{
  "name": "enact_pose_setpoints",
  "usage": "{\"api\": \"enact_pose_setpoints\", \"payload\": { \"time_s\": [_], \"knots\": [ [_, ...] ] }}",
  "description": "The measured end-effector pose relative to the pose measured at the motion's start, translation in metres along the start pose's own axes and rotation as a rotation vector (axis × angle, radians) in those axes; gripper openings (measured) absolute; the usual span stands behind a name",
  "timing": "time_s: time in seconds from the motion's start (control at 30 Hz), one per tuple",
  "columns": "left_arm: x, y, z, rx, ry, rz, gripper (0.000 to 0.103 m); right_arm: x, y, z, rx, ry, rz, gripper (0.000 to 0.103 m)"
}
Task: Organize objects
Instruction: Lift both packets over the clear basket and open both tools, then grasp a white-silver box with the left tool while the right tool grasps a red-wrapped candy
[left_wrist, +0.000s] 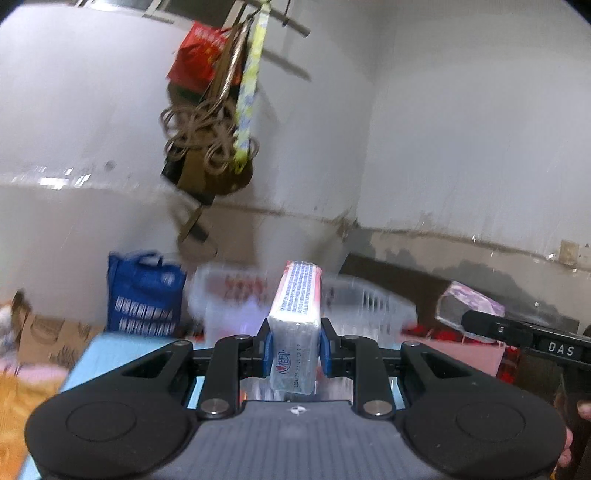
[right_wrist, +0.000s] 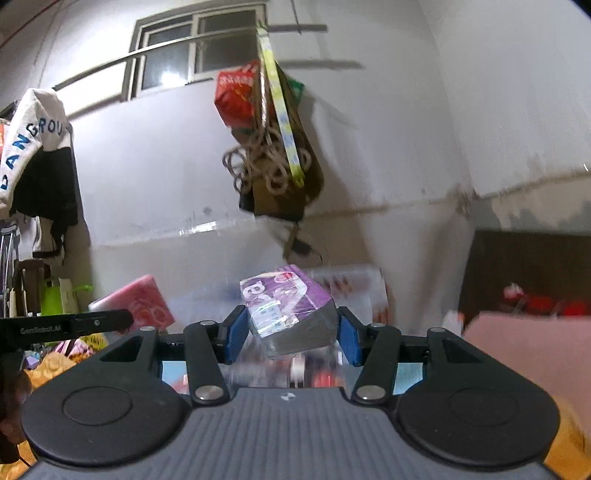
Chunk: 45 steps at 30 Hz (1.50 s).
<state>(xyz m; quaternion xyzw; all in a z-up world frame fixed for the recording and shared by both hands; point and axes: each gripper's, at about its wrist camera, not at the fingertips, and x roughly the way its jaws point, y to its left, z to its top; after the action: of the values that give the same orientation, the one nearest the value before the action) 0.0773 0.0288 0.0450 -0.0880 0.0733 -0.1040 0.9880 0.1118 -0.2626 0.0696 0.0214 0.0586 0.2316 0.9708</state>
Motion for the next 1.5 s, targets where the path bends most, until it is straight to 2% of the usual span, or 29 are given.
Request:
{"api": "enact_pose_setpoints", "payload": {
  "time_s": [0.07, 0.17, 0.27, 0.33, 0.37, 0.4, 0.43, 0.5, 0.6, 0.63, 0.7, 0.73, 0.8, 0.83, 0.87, 0.97, 1.1, 1.27, 1.4, 1.5],
  "knots": [
    [0.024, 0.002, 0.027, -0.012, -0.005, -0.014, 0.028, 0.024, -0.004, 0.021, 0.011, 0.012, 0.041, 0.055],
    [0.068, 0.005, 0.061, -0.026, 0.037, -0.021, 0.028, 0.073, -0.010, 0.049, 0.012, 0.062, 0.064, 0.055],
    [0.109, 0.009, 0.076, -0.053, 0.112, -0.029, 0.028, 0.113, -0.013, 0.060, 0.010, 0.126, 0.078, 0.055],
    [0.129, 0.010, 0.076, -0.054, 0.134, -0.028, 0.029, 0.129, -0.011, 0.059, -0.028, 0.140, 0.039, 0.057],
    [0.137, 0.011, 0.074, -0.058, 0.136, -0.024, 0.037, 0.134, -0.011, 0.057, -0.034, 0.138, 0.043, 0.065],
    [0.143, 0.010, 0.072, -0.048, 0.145, -0.029, 0.054, 0.140, -0.011, 0.055, -0.040, 0.149, 0.047, 0.076],
    [0.151, 0.011, 0.069, -0.050, 0.172, -0.031, 0.060, 0.147, -0.012, 0.053, -0.037, 0.177, 0.053, 0.096],
    [0.150, 0.016, 0.061, -0.079, 0.184, -0.024, 0.061, 0.147, -0.012, 0.049, -0.037, 0.190, 0.041, 0.096],
    [0.114, 0.018, 0.055, -0.068, 0.128, -0.062, 0.063, 0.111, -0.016, 0.042, -0.016, 0.136, 0.064, 0.102],
    [0.098, 0.019, 0.052, -0.062, 0.107, -0.070, 0.065, 0.099, -0.018, 0.039, -0.001, 0.118, 0.063, 0.103],
    [0.068, 0.022, 0.040, -0.037, 0.084, -0.066, 0.078, 0.075, -0.024, 0.025, 0.026, 0.100, 0.041, 0.103],
    [0.054, 0.024, 0.028, -0.017, 0.082, -0.049, 0.084, 0.067, -0.028, 0.014, 0.033, 0.120, 0.022, 0.102],
    [0.044, 0.033, 0.007, 0.003, 0.108, -0.009, 0.084, 0.066, -0.037, -0.006, 0.046, 0.193, -0.012, 0.079],
    [0.045, 0.041, -0.003, -0.005, 0.130, 0.012, 0.084, 0.069, -0.042, -0.017, 0.056, 0.241, -0.023, 0.062],
    [0.048, 0.050, -0.013, -0.027, 0.168, 0.029, 0.084, 0.075, -0.048, -0.027, 0.079, 0.286, -0.029, 0.054],
    [0.065, 0.078, -0.032, -0.132, 0.281, 0.066, 0.077, 0.095, -0.059, -0.044, 0.133, 0.379, -0.023, 0.054],
    [0.079, 0.089, -0.044, -0.130, 0.359, 0.112, 0.077, 0.109, -0.057, -0.050, 0.142, 0.406, -0.005, 0.055],
    [0.088, 0.082, -0.057, -0.104, 0.421, 0.106, 0.077, 0.119, -0.053, -0.057, 0.141, 0.437, 0.023, 0.056],
    [0.094, 0.079, -0.059, -0.110, 0.422, 0.091, 0.078, 0.121, -0.045, -0.062, 0.106, 0.461, 0.016, 0.055],
    [0.098, 0.070, -0.062, -0.091, 0.439, 0.072, 0.078, 0.118, -0.048, -0.064, 0.122, 0.462, 0.033, 0.046]
  ]
}}
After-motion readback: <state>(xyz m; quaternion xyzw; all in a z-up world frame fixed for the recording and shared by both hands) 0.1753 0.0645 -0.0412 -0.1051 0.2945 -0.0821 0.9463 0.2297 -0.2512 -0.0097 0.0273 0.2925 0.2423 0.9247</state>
